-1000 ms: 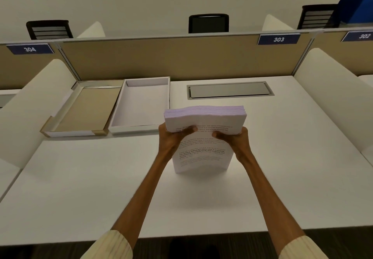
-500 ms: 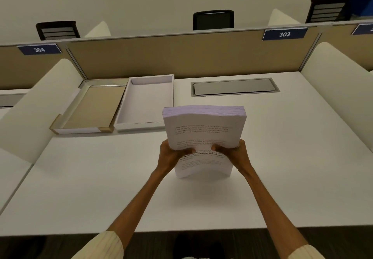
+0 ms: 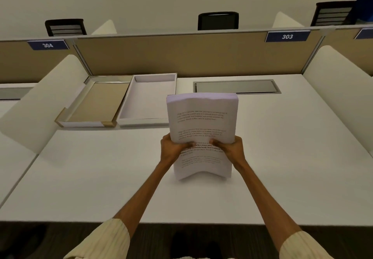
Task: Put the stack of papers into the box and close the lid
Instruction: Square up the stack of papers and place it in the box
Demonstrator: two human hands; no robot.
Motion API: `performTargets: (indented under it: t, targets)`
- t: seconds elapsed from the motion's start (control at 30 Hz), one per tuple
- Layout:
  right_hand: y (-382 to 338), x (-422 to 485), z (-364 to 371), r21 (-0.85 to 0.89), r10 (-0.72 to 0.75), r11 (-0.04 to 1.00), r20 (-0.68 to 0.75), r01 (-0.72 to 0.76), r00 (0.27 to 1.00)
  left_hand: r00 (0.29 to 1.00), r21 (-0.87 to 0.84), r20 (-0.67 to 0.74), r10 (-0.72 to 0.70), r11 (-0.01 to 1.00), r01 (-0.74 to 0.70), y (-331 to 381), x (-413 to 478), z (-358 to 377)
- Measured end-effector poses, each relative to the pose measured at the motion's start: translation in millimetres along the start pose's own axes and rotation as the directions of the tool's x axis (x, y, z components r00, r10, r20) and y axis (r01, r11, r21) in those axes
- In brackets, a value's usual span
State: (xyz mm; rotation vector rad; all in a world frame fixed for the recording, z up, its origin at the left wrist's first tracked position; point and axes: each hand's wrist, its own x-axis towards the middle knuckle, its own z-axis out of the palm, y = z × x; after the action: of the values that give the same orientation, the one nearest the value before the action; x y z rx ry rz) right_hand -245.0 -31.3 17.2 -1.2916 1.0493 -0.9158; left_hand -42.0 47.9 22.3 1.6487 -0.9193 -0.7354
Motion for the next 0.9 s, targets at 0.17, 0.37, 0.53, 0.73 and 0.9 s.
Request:
performTargets:
  t: [0.17,0.37,0.53,0.73,0.9]
  targets:
    - [-1,5,-2,-0.023,0.115,0.993,0.004,-0.114,0.993,0.976,-0.039,-0.022,-0.215,0.976,0.214,2,-5,1]
    - [-5,8,4,0.010,0.203,0.979,0.102,-0.206,0.974,0.933,-0.013,-0.049,-0.358,0.934,0.357,9,4,-14]
    - [-18,28,19,0.032,0.196,0.978,0.215,-0.208,0.957,0.895,-0.213,0.019,-0.446,0.873,0.439,6,22,-41]
    - [-23,73,62,0.022,0.231,0.970,0.229,-0.242,0.946,0.870,-0.219,0.142,-0.471,0.843,0.492,11,61,-89]
    - [-23,114,116,0.038,0.263,0.960,0.208,-0.276,0.942,0.862,-0.198,0.100,-0.497,0.839,0.506,9,120,-129]
